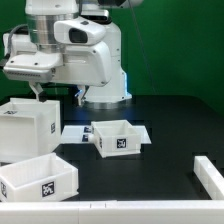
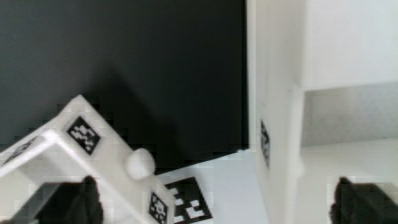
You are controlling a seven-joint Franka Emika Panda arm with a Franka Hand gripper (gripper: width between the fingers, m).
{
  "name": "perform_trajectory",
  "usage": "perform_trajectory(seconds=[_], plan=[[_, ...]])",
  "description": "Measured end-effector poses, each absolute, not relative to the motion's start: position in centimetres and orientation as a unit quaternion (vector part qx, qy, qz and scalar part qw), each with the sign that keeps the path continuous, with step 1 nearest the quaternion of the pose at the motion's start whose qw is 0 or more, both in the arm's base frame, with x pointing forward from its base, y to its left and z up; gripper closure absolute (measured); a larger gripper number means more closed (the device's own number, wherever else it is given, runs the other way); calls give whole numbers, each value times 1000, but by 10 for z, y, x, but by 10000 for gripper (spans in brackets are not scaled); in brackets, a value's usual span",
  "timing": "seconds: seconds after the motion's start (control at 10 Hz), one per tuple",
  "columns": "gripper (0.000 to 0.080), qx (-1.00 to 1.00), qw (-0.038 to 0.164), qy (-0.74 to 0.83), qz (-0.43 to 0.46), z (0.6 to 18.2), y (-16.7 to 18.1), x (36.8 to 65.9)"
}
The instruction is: Assemble drawer
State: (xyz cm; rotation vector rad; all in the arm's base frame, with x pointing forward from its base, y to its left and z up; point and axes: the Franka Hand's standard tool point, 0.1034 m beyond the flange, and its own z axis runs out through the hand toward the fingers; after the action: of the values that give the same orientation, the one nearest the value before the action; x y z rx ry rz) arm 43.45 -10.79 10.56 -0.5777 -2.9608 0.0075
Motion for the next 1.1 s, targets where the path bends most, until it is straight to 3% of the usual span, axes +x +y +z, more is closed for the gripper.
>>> perform_trajectory(seconds=[0.2,0.3,0.5,0.7,0.9,1.1], plan=[[151,-144,102,-984,-9,101,-129,432],[151,-150,108,-983,-7,97,-136,434],[151,-158,145,-977,-7,89,-133,422],[151,-161,219,-962,-13,89,-135,419],[151,-171,237,-956,-12,86,-137,421],[151,-190,231,-954,-4,86,-139,423]])
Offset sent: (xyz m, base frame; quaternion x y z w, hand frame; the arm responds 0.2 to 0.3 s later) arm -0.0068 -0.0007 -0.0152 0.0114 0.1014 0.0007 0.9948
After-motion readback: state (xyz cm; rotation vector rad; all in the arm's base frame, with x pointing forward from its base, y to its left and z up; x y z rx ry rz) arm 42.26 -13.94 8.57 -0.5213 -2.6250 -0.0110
